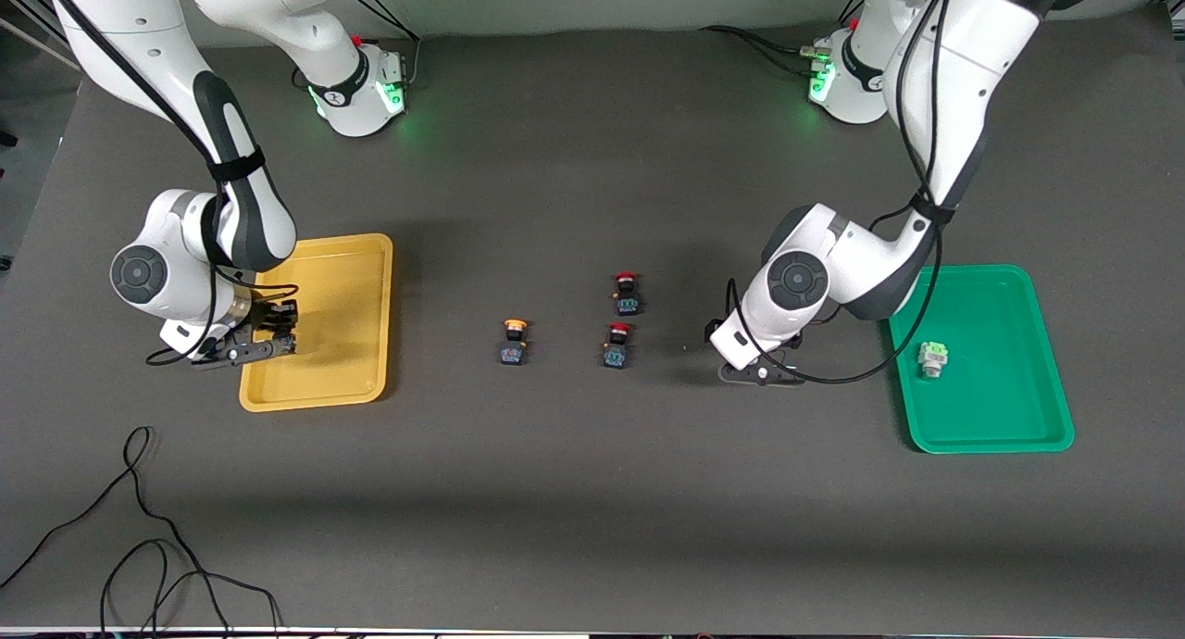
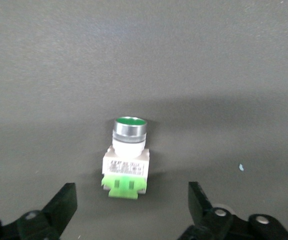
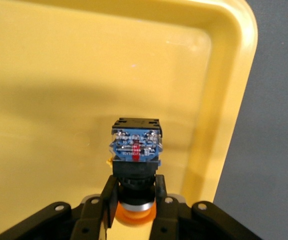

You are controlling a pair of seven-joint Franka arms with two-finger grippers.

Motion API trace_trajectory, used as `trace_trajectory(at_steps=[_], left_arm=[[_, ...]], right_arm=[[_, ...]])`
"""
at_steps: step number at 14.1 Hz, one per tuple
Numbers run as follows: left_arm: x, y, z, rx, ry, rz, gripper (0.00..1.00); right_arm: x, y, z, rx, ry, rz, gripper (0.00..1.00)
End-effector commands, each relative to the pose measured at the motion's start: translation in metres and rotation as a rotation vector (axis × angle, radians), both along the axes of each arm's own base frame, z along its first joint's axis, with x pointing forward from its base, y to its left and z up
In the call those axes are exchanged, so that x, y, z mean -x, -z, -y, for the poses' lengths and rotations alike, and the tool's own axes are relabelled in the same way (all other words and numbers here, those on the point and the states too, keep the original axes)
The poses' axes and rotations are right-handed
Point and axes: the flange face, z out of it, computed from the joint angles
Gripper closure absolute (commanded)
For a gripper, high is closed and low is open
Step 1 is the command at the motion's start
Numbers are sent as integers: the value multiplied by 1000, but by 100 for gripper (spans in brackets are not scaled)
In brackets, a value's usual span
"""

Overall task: Place green and yellow buttons in trays
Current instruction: 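Lower the orange button into yellow tray while the left gripper carries green button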

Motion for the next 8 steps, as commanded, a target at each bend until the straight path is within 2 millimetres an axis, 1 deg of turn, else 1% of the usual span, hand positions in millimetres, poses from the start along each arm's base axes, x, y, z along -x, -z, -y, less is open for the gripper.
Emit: trace_trajectory(at_steps=[1, 2, 3, 4, 5, 6, 7, 8], left_arm=[[-5, 2, -3, 1, 2, 17, 29], [-6, 1, -2, 1, -3, 18, 52], [-9, -1, -5, 1, -14, 22, 70], [-11, -2, -6, 5, -24, 24, 83], [-13, -4, -6, 7, -31, 25, 89], [-15, -8, -6, 4, -50, 26, 91], [-18, -14, -10, 1, -78, 31, 92], [-20, -30, -12, -2, -85, 45, 92]], right_arm=[[0, -11, -3, -24, 9, 19, 0], [0, -19, -4, -35, 17, 9, 0], [0, -30, -6, -55, 27, 0, 0], [-2, -45, -9, -81, 39, -1, 0], [-4, -59, -13, -101, 43, -11, 0], [-8, -77, -17, -117, 59, -13, 0], [-12, -93, -24, -128, 73, -19, 0], [-18, -109, -36, -132, 81, -26, 0]])
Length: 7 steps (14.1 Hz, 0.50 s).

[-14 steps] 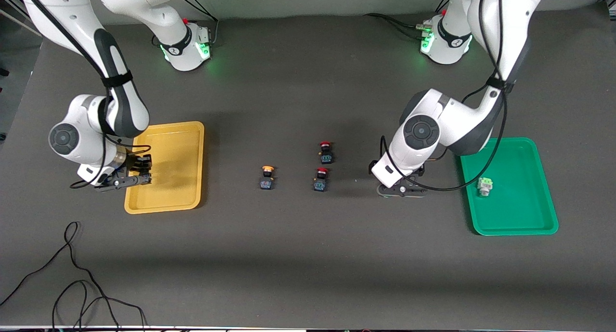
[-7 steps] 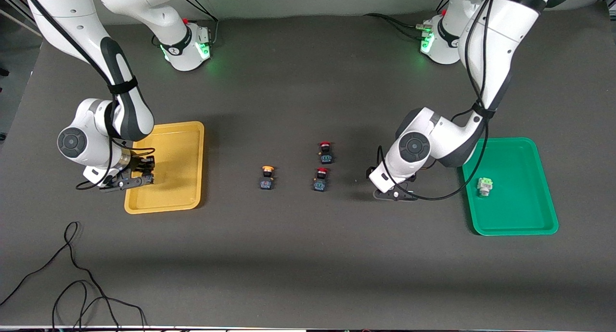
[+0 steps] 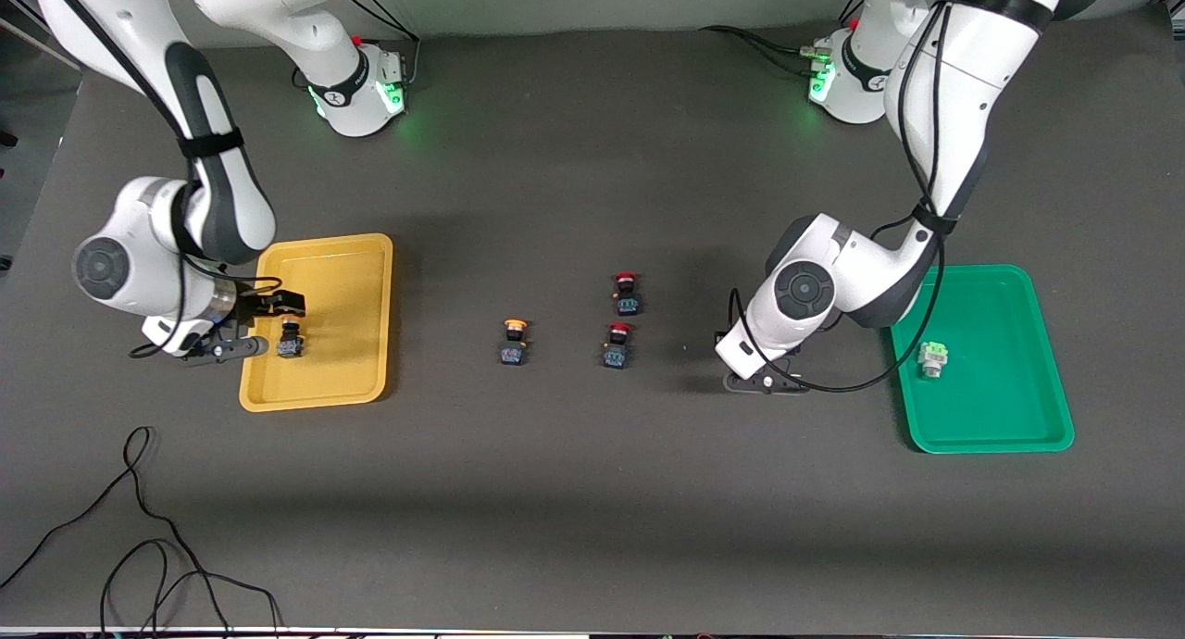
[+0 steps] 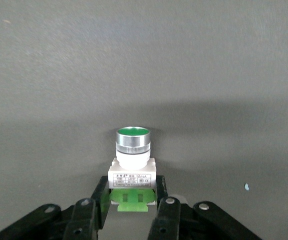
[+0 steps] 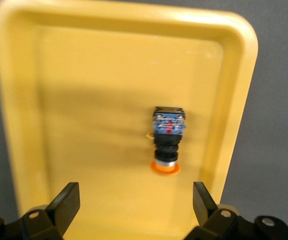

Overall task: Place green and yellow buttons in trays
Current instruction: 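Lower the orange button into yellow tray while the left gripper carries green button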

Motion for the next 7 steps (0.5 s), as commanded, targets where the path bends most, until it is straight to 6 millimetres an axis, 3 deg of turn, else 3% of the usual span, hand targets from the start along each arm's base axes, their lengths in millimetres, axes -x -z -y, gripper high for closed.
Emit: trace_trajectory(at_steps=[1, 4, 5, 7], left_arm=[[-5, -42, -6, -32, -43, 6, 93], [-19, -146, -14, 5, -115, -76, 93], [-24, -176, -27, 21, -122, -112, 93], [-32, -222, -85, 57, -127, -169, 93]], right_arm=[[-13, -51, -37, -27, 38, -10, 0], [-30, -87, -107, 4, 115, -8, 0], [-32, -91, -135, 5, 143, -4, 0], [-44, -93, -187, -24, 201, 8, 0]])
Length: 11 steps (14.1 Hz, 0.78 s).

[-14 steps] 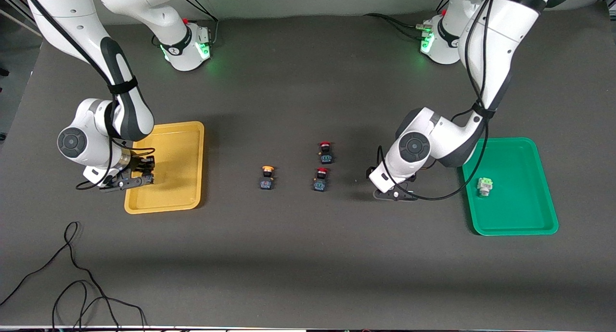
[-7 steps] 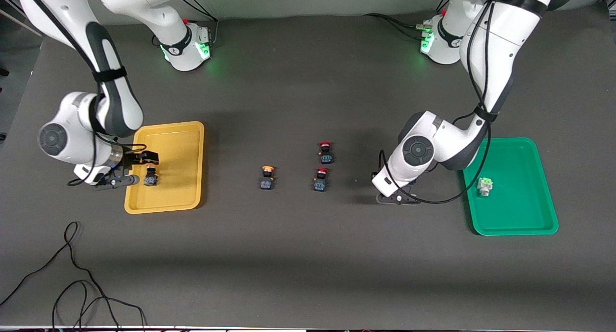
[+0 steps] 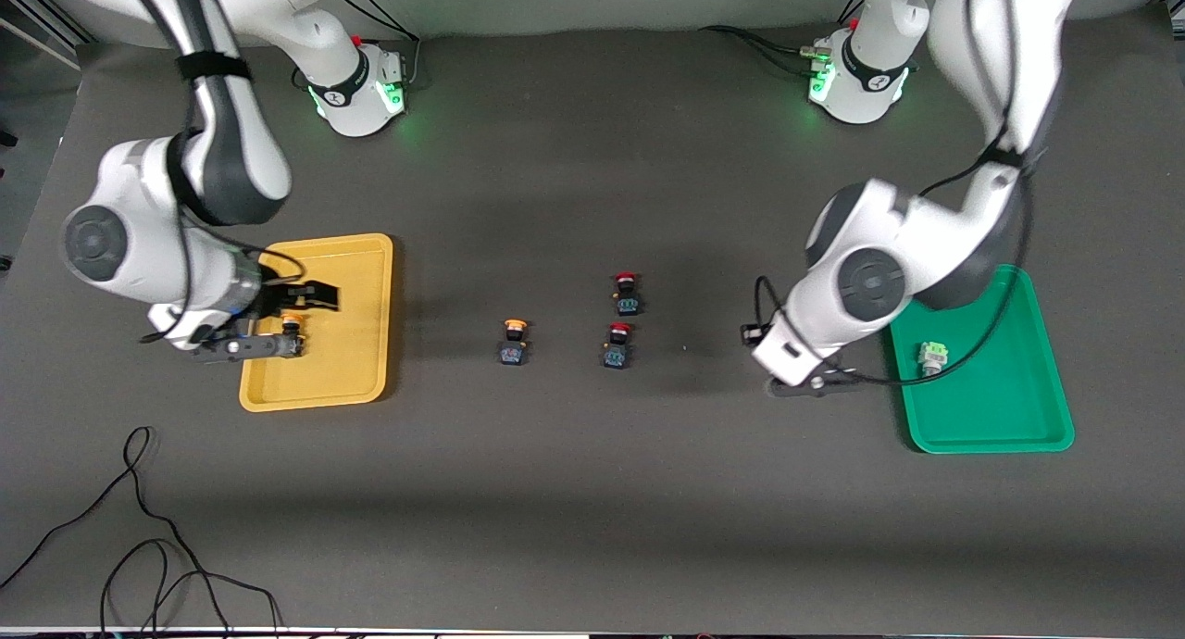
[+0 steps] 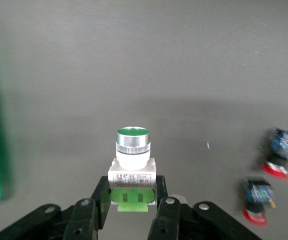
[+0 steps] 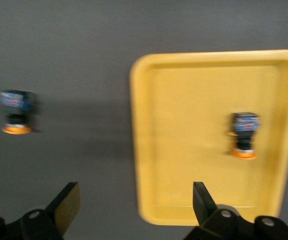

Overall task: Place green and yellow buttons in trays
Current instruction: 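Lower the orange button into yellow tray while the left gripper carries green button, then grasp the second orange button with the right gripper while the left gripper lowers green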

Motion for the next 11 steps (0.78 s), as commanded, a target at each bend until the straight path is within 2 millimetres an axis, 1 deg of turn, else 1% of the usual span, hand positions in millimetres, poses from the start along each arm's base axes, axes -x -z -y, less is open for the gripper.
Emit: trace_trajectory(at_steps=[1, 2, 4, 5, 6, 7, 8, 9, 10, 11], left_arm=[[-4, -60, -82, 56, 15, -46, 93], [-2, -71, -115, 58, 29, -66, 93], [-1, -86, -197, 67, 26, -85, 93], [0, -88, -241, 73, 21, -84, 93], [1, -88, -285, 75, 18, -72, 93], [3, -86, -326, 49, 13, -56, 93], [4, -82, -354, 8, 23, -44, 93], [4, -74, -375, -11, 37, -28, 93], [4, -58, -390, -14, 31, -12, 93], [5, -35, -396, -26, 31, 4, 93]], right_arm=[[-24, 7, -61, -28, 97, -15, 0], [-24, 15, -88, -38, 114, -28, 0], [-22, 36, -143, -27, 127, -38, 0], [-22, 49, -166, -13, 127, -41, 0], [-22, 64, -185, -5, 136, -38, 0], [-22, 79, -196, -3, 137, -22, 0], [-22, 91, -201, -5, 141, -8, 0], [-21, 106, -207, -8, 148, -13, 0], [-17, 118, -214, -7, 146, -10, 0], [-14, 131, -219, 5, 140, 1, 0]])
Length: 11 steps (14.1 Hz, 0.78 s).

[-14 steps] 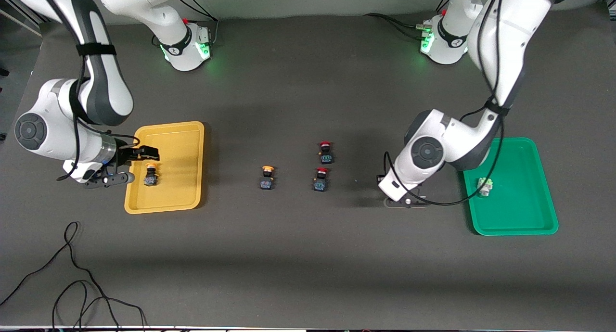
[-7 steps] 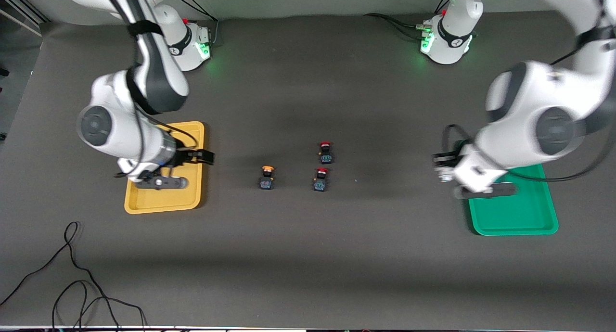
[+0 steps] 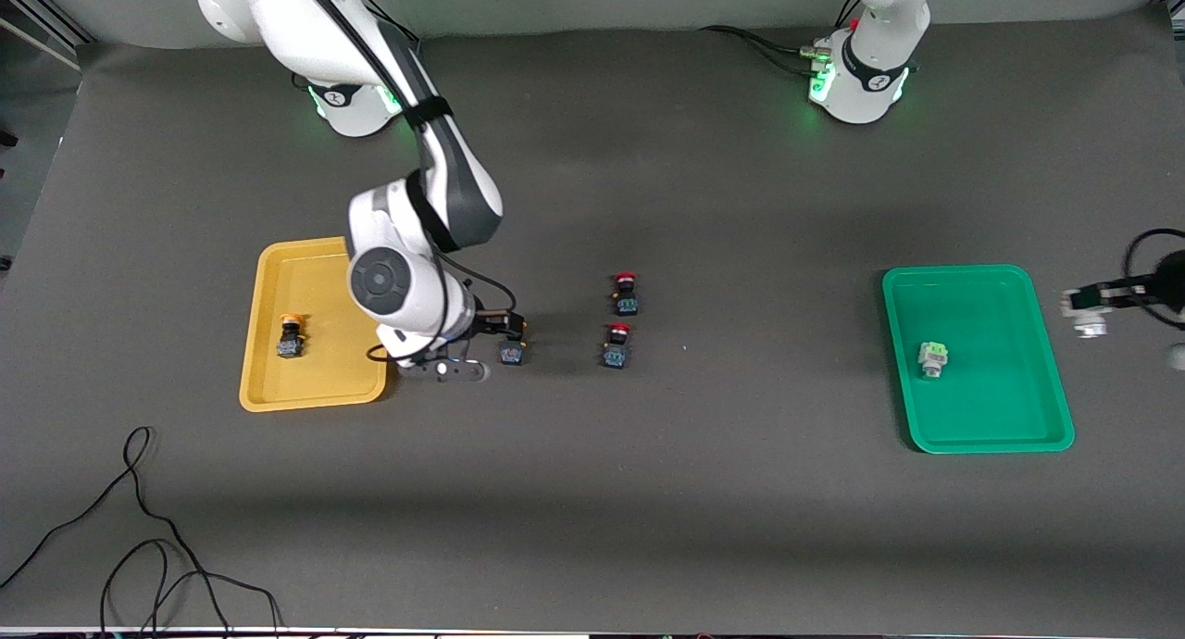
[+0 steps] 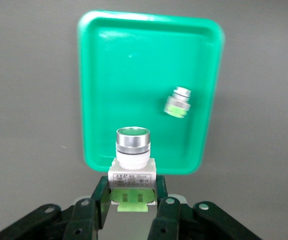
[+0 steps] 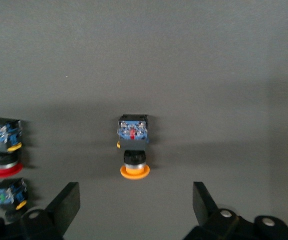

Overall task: Place green and yellow buttons in trays
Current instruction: 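Grasp the second orange button with the right gripper while the left gripper lowers green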

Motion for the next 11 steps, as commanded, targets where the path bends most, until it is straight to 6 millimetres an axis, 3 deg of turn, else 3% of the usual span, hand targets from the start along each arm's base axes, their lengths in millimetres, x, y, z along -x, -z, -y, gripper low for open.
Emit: trace_trajectory(at_steps=[1, 3, 5, 7, 8, 9, 10, 11], left_arm=[[1, 61, 3, -43, 53, 26, 93], [8, 124, -8, -45, 55, 43, 93], [11, 177, -13, -21, 46, 79, 93], [13, 219, -24, -32, 47, 89, 93], [13, 231, -24, -31, 54, 91, 92], [13, 238, -25, -27, 54, 93, 85], [13, 238, -26, -28, 54, 92, 63], [12, 234, -26, -30, 64, 90, 1]], right_arm=[[-3, 27, -13, 12, 14, 31, 0], [5, 52, -27, 37, -12, 48, 0], [9, 66, -28, 52, -18, 45, 1], [18, 79, -29, 56, -17, 64, 3], [19, 87, -25, 59, -8, 75, 4], [19, 88, -25, 59, -11, 84, 14], [19, 88, -24, 58, -15, 83, 67], [18, 84, -24, 51, -7, 83, 100]])
